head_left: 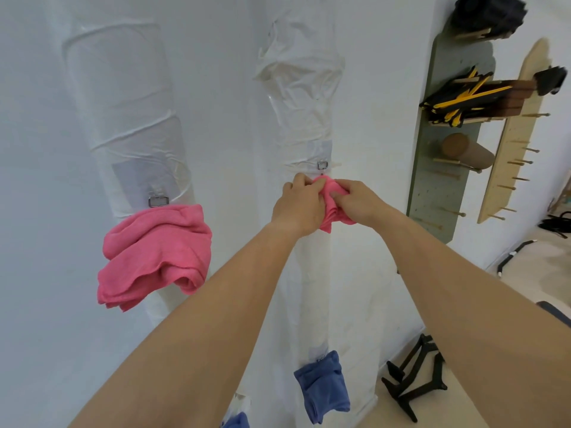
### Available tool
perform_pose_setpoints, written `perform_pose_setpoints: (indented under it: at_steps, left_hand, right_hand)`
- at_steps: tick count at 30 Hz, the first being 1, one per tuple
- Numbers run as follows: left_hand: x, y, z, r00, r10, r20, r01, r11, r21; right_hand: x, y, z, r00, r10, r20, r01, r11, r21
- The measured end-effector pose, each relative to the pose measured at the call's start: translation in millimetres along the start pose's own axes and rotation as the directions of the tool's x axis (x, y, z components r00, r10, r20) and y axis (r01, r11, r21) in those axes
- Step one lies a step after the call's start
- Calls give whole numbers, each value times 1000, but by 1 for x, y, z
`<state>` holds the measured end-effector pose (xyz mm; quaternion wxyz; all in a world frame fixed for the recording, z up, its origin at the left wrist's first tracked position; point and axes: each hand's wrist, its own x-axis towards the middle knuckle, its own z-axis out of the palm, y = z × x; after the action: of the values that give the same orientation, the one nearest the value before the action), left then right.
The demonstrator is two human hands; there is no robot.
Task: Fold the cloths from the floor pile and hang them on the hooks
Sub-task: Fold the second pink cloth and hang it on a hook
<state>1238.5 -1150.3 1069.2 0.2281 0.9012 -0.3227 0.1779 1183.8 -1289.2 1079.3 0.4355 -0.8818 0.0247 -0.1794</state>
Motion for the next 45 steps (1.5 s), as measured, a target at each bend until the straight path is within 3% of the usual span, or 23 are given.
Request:
perform_pose_setpoints:
  at_steps: [5,12,25,35,39,45]
  left_hand:
    - [-5,1,-25,1000,-7,-22,4,992,-123]
    - [-26,4,-45,1000,-26,14,27,1000,-12]
    - [-107,-26,-123,996,-67,-59,73,991,110]
    - [-287,-108,-254,961,-215,-173,250,944,214]
    - [-388,-150,-313,914,-335,-228,388,887,251]
    - [-558,-196,-376,814,-519,-263,579,767,278]
  right_hand:
    - [-9,-19,-12,999,48,-11,-49,992,-113]
    - [-26,-34,-16,993,-10,-120,-39,916,-399]
    - [-83,-98,23,1000,-27,-3,19,771,-636]
    - [-175,-220,125,983,-158,90,179,758,-627]
    - [-220,-287,194,962,-234,139,270,764,-586]
    - [-314,-374,318,874,-339,347,475,745,-469]
